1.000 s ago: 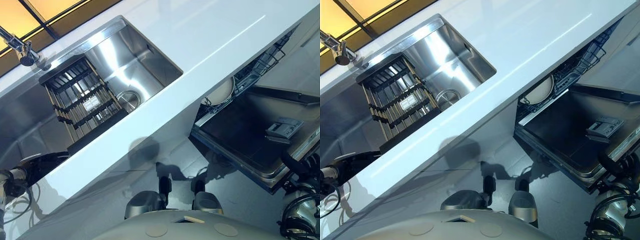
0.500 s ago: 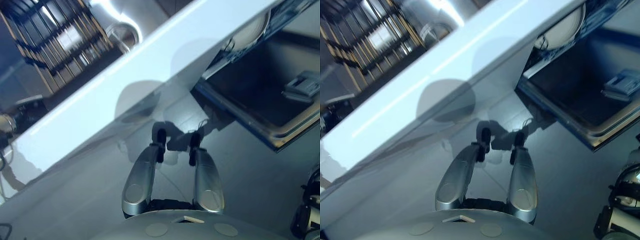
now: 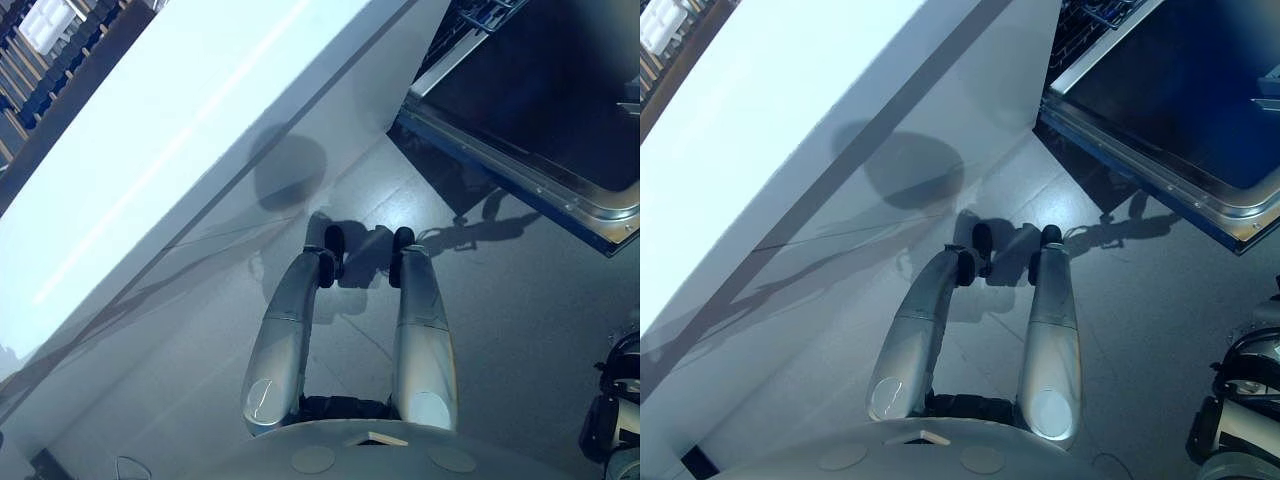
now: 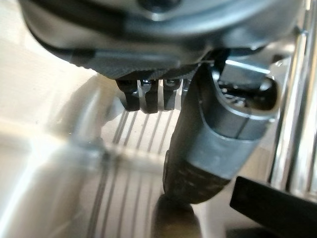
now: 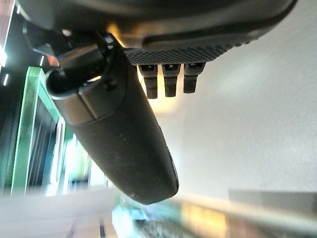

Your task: Pick up plates and place into dishwasher.

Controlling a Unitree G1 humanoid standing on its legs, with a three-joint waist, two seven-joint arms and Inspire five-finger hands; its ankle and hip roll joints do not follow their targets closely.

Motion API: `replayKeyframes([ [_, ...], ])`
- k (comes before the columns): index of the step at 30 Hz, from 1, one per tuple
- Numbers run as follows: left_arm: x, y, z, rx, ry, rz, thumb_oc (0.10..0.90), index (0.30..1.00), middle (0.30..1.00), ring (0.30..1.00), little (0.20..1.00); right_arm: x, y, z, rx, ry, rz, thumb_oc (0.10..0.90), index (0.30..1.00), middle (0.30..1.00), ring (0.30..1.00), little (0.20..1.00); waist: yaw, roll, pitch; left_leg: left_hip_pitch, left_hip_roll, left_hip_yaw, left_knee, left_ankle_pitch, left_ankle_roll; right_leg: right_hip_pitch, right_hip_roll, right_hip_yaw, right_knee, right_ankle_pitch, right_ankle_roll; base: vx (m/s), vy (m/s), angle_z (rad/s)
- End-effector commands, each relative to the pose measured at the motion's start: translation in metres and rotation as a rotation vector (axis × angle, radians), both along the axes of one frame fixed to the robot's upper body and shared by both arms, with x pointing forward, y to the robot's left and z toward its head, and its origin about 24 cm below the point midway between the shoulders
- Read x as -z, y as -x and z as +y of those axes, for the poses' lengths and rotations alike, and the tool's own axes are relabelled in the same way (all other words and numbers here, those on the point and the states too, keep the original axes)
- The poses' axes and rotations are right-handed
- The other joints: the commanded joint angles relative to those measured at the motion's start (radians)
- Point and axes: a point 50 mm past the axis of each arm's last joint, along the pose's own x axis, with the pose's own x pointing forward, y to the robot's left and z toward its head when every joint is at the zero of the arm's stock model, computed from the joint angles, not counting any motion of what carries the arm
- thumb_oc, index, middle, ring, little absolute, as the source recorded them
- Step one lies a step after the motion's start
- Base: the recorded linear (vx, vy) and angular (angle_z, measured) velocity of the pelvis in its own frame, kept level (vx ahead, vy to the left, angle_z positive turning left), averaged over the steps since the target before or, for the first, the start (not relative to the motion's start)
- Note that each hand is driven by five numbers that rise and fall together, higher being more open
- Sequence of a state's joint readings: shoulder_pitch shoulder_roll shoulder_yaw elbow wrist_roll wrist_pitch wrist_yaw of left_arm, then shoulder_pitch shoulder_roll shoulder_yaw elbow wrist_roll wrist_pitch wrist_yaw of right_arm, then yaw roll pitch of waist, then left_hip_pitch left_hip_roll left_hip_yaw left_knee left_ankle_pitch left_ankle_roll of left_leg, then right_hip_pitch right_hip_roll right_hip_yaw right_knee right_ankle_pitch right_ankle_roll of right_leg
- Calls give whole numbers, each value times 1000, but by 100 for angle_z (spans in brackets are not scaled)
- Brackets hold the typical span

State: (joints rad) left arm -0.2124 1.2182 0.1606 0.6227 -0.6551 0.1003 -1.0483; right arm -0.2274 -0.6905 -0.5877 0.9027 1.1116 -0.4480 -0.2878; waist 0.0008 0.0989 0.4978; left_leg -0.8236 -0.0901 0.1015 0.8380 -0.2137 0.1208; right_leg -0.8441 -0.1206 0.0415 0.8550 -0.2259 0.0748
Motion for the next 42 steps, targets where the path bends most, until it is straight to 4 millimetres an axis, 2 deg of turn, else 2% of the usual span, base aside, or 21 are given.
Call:
replayKeyframes([
  [1,109,-10,-66,167,311,137,800,900,900,900,900,-20,31,-25,154,23,-175,800,900,900,900,900,-31,-37,9,52,-28,-20,-4,-74,-23,38,124,-127,-38,39,-74,52,40,-3],
  [6,117,0,-60,130,331,161,800,900,900,900,900,-1,39,-26,191,-107,-183,800,900,900,900,900,-28,-24,-22,106,-21,-1,-26,-79,-33,82,114,-133,-46,26,-71,43,33,-16],
  [10,125,2,-59,104,336,179,800,900,900,900,900,22,64,-26,376,-271,-181,800,900,900,900,900,-33,-16,-36,145,-15,8,-53,-74,-39,121,114,-124,-65,24,-70,44,13,-10],
  [13,126,1,-63,103,339,189,800,900,900,900,900,29,63,-24,340,-290,-152,800,900,900,900,900,-31,-6,-38,178,-16,8,-85,-64,-38,147,114,-120,-84,28,-69,42,-2,-4],
  [15,127,1,-66,105,341,191,800,900,900,900,900,32,50,-20,213,-285,-181,800,900,900,900,900,-31,-3,-35,192,-16,10,-101,-57,-38,159,111,-119,-96,32,-68,6,-2,-2],
  [17,128,0,-70,107,348,193,800,900,900,900,900,34,27,-12,-11,-244,-217,800,900,900,900,900,-33,2,-31,210,-18,14,-123,-50,-38,173,107,-120,-112,35,-69,0,0,0],
  [19,130,1,-72,99,355,197,800,900,900,900,900,36,-7,10,-296,-198,-260,800,900,900,900,900,-37,5,-29,233,-22,18,-154,-40,-37,189,102,-120,-135,40,-69,4,13,-2],
  [22,131,1,-72,91,354,198,800,900,900,900,900,49,-26,33,-563,-209,-250,800,900,900,900,900,-42,4,-27,255,-19,28,-194,-25,-34,203,96,-123,-166,52,-67,-11,6,-6],
  [26,127,-3,-75,103,343,200,800,900,900,900,900,63,-31,48,-712,-256,-224,800,900,900,900,900,-37,8,-27,273,-18,33,-218,-16,-28,215,87,-135,-183,60,-65,1,-37,3],
  [31,125,-5,-80,129,329,223,800,900,900,900,900,71,-45,68,-849,-282,-178,800,900,900,900,900,-21,14,-29,294,-21,28,-218,-13,-24,235,72,-154,-178,58,-70,37,-71,7],
  [35,128,-5,-87,147,321,253,800,900,900,900,900,77,-62,93,-965,-291,-181,800,900,900,900,900,-9,19,-32,311,-22,19,-210,-9,-23,248,59,-164,-159,53,-77,60,-62,6],
  [37,132,-5,-94,154,318,262,800,900,900,900,900,68,-79,111,-1047,-270,-245,800,900,900,900,900,-4,21,-27,319,-24,13,-201,-9,-25,257,50,-168,-148,49,-82,47,-49,3],
  [40,136,-3,-107,151,318,265,800,900,900,900,900,38,-110,156,-1251,-198,-442,800,900,900,900,900,-4,16,-17,323,-29,2,-184,-10,-22,266,41,-173,-134,44,-89,25,-37,1],
  [41,138,-2,-112,152,314,263,800,900,900,900,900,17,-120,182,-1379,-134,-545,800,900,900,900,900,-1,13,-10,321,-32,-2,-175,-10,-14,269,37,-176,-131,43,-95,-6,-33,-11],
  [42,138,-1,-111,152,312,264,800,900,900,900,900,12,-120,191,-1441,-112,-589,800,900,900,900,900,-1,10,-8,319,-33,-4,-169,-11,-11,270,35,-178,-129,42,-96,-21,-43,-16],
])
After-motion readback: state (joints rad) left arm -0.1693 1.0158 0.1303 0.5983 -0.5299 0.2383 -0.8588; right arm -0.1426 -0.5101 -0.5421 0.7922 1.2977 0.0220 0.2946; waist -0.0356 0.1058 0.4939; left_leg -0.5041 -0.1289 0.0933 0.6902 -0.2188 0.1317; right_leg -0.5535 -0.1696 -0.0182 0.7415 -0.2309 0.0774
